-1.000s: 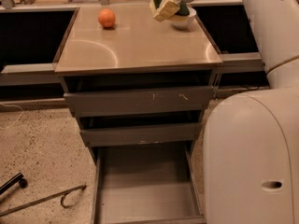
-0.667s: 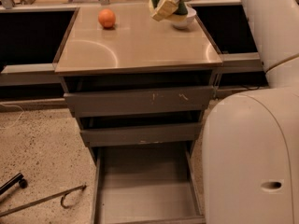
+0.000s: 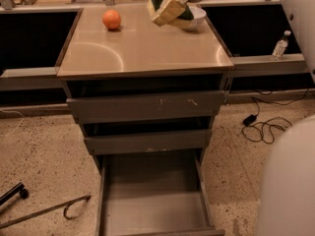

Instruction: Place sponge into bottom drawer

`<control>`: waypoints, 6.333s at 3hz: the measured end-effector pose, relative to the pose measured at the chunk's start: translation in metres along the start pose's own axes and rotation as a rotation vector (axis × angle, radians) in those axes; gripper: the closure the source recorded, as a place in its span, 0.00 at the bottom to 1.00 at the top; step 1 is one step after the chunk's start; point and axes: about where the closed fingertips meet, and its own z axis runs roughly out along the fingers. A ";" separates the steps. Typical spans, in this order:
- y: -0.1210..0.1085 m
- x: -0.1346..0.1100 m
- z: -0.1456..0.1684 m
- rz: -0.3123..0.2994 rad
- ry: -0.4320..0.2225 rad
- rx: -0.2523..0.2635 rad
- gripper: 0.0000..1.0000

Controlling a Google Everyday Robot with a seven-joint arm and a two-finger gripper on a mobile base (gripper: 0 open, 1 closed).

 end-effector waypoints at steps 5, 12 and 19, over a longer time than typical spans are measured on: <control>0.179 0.043 0.095 0.151 -0.187 -0.154 1.00; 0.415 0.237 0.336 0.501 -0.243 -0.181 1.00; 0.584 0.393 0.541 0.877 -0.187 -0.156 0.58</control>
Offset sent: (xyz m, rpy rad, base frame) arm -0.1045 0.0465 -0.2520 0.1823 0.2594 0.0850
